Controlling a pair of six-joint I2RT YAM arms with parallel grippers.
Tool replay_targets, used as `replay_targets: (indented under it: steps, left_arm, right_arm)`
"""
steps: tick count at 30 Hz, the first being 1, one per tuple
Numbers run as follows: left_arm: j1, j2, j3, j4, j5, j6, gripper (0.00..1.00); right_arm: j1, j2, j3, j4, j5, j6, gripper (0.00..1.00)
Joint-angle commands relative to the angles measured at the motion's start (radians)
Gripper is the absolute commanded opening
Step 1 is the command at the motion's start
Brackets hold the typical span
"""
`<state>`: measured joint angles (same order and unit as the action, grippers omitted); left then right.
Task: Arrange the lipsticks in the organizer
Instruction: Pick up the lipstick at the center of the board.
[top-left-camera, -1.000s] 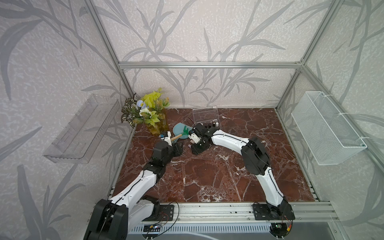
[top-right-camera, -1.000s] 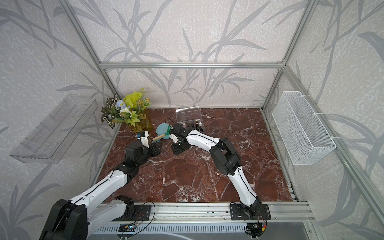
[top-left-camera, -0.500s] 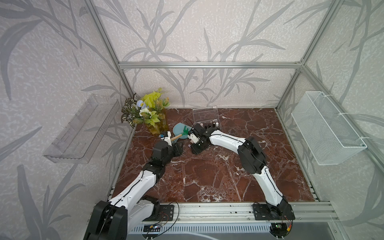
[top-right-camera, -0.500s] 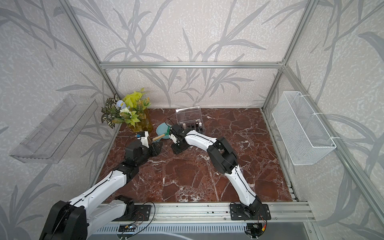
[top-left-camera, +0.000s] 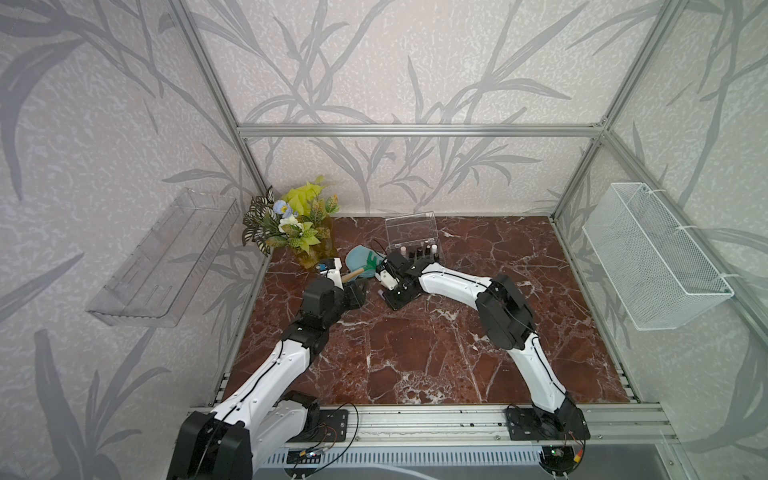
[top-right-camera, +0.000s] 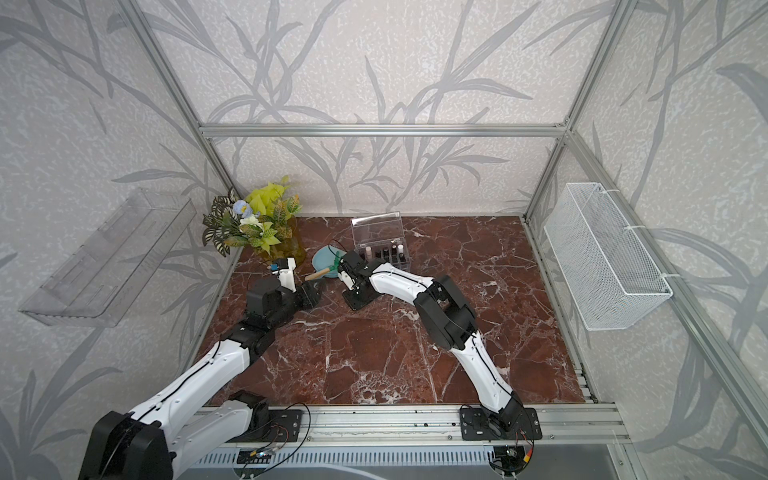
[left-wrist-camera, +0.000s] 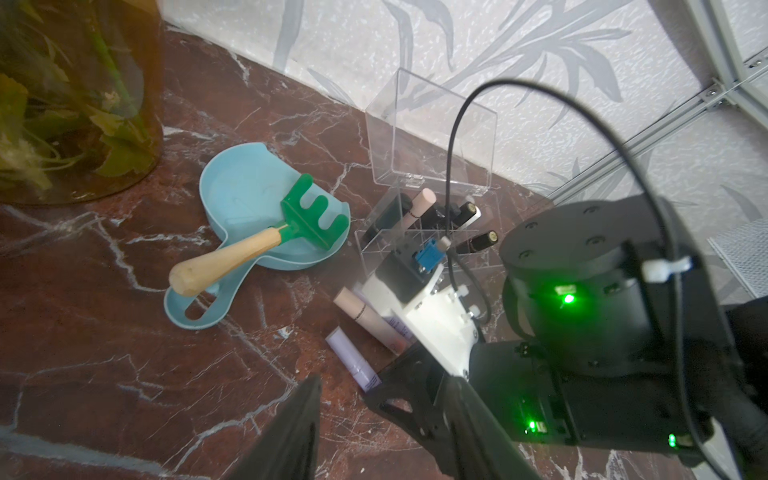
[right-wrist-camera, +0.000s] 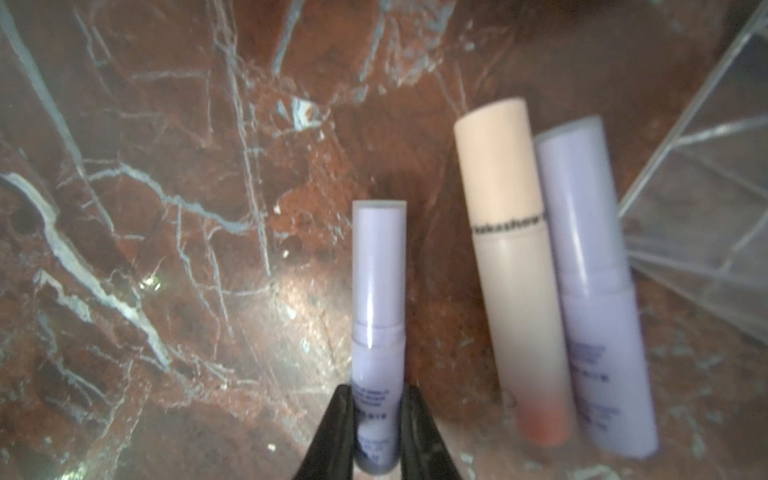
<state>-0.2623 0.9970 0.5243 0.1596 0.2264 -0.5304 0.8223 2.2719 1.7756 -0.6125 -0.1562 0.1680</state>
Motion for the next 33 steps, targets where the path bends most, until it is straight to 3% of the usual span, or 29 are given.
replay_targets:
  steps: [1, 3, 5, 13, 21, 28, 33]
  left_arm:
    - [0.005, -0.016, 0.081, -0.020, 0.111, 0.010, 0.62]
    - [0.006, -0.005, 0.117, -0.012, 0.201, 0.001, 0.76]
    - [0.006, 0.011, 0.150, -0.004, 0.284, -0.015, 0.84]
    - [0.009, 0.055, 0.224, 0.090, 0.522, -0.132, 0.90]
    - [0.010, 0.094, 0.231, 0.151, 0.611, -0.217, 0.79]
    - [0.009, 0.145, 0.242, 0.232, 0.694, -0.291, 0.55]
    - [0.006, 0.164, 0.242, 0.226, 0.703, -0.283, 0.53]
  right_arm:
    - [0.007, -0.157, -0.084, 0.043, 0.001, 0.012, 0.14]
    - [0.008, -0.245, -0.145, 0.067, 0.001, 0.022, 0.14]
    - [0.008, -0.330, -0.198, 0.084, 0.001, 0.033, 0.14]
    - [0.006, -0.599, -0.322, 0.092, 0.022, 0.045, 0.14]
    - [0.006, -0.720, -0.361, 0.089, 0.001, 0.044, 0.15]
    - [0.006, -0.755, -0.381, 0.139, -0.085, 0.064, 0.14]
    - [0.006, -0.787, -0.388, 0.145, -0.102, 0.071, 0.14]
